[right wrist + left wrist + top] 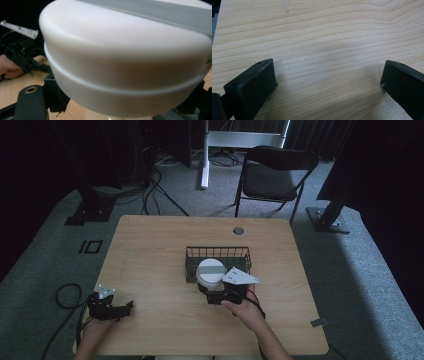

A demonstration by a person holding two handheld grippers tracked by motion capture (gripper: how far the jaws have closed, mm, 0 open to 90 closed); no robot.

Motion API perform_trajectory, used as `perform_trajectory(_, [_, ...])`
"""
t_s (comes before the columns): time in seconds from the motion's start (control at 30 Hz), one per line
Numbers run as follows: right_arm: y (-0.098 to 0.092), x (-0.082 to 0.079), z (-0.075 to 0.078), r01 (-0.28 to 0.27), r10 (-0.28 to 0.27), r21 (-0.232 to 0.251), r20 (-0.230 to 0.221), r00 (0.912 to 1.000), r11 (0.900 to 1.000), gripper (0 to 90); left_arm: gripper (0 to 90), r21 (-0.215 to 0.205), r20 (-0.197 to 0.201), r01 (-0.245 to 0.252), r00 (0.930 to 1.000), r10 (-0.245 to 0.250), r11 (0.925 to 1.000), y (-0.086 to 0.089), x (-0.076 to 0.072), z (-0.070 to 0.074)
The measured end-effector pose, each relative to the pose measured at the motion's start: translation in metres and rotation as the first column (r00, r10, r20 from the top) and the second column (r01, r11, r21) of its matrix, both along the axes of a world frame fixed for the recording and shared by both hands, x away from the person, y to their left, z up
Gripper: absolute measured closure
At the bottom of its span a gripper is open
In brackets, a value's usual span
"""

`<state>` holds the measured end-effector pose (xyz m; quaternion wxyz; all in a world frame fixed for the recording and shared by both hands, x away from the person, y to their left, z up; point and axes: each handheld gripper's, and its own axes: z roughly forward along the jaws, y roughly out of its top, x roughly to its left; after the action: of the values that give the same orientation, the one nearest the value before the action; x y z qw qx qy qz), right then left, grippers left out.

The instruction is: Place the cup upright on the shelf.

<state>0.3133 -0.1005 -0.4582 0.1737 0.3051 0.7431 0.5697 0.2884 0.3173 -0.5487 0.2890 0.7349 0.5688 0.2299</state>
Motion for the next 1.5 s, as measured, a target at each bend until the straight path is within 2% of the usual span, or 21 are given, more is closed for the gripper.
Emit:
perform_trajectory(0.17, [-0.003,0.01,0.01,0.055,-0.055,0.025,0.003,0.9985,0.998,18.6,0.1,0.0,0.0,0.0,1.0,0.0,1.0,0.0,0.0,0.0])
perform_trajectory(0.3, [-0.006,0.022,0.019,0.104,-0.104,0.013,0.015,0.9944,0.994,18.6,0.1,0.001,-0.001,0.001,1.0,-0.001,1.0,0.0,0.0,0.0])
perform_trajectory(0.4, [-0.006,0.025,0.021,0.123,-0.123,0.013,0.019,0.9923,0.992,18.6,0.1,0.0,0.0,0.001,1.0,-0.001,1.0,0.0,0.0,0.0])
perform_trajectory(0.43, [-0.009,0.035,0.026,0.162,-0.162,0.02,0.019,0.9865,0.987,18.6,0.1,0.0,0.0,0.001,1.0,-0.001,1.0,0.0,0.0,0.0])
perform_trajectory(0.63, [-0.014,0.05,0.03,0.241,-0.241,0.022,0.019,0.9703,0.97,18.6,0.1,0.002,-0.001,0.002,1.0,-0.002,1.0,0.0,0.0,0.0])
perform_trajectory(0.73, [-0.016,0.056,0.029,0.284,-0.284,0.016,0.013,0.9586,0.959,18.6,0.1,0.002,-0.001,0.002,1.0,-0.002,1.0,0.0,0.0,0.0])
perform_trajectory(0.97, [-0.023,0.068,0.018,0.381,-0.381,-0.001,-0.025,0.9243,0.925,18.6,0.1,0.001,0.0,0.001,1.0,-0.001,1.0,0.0,0.0,0.0])
perform_trajectory(1.0, [-0.024,0.069,0.016,0.399,-0.399,-0.005,-0.029,0.9163,0.917,18.6,0.1,0.002,0.0,0.001,1.0,-0.001,1.0,0.0,0.0,0.0])
perform_trajectory(1.03, [-0.024,0.07,0.014,0.413,-0.413,-0.017,-0.017,0.9104,0.911,18.6,0.1,0.0,-0.001,0.001,1.0,-0.001,1.0,0.0,0.0,0.0])
perform_trajectory(1.1, [-0.025,0.073,0.012,0.433,-0.433,-0.02,-0.029,0.9007,0.901,18.6,0.1,0.001,0.0,0.001,1.0,-0.001,1.0,0.0,0.0,0.0])
perform_trajectory(1.17, [-0.026,0.076,0.009,0.451,-0.453,-0.049,-0.02,0.8915,0.891,18.6,0.1,0.001,0.0,0.001,1.0,-0.001,1.0,0.0,0.0,0.0])
perform_trajectory(1.27, [-0.025,0.079,0.007,0.469,-0.471,-0.066,-0.032,0.8815,0.881,18.6,0.1,0.0,-0.001,0.0,1.0,0.0,1.0,0.0,0.0,0.0])
perform_trajectory(1.37, [-0.025,0.082,0.004,0.472,-0.476,-0.075,-0.048,0.8782,0.878,18.6,0.1,0.0,0.0,0.001,1.0,-0.001,1.0,0.0,0.0,0.0])
perform_trajectory(1.4, [-0.023,0.084,0.003,0.479,-0.484,-0.093,-0.051,0.8735,0.873,18.6,0.1,0.0,-0.001,0.0,1.0,0.0,1.0,0.0,0.0,0.0])
perform_trajectory(1.5, [-0.02,0.087,0.0,0.481,-0.488,-0.103,-0.065,0.8705,0.871,18.6,0.1,0.0,0.0,0.0,1.0,0.0,1.0,0.0,0.0,0.0])
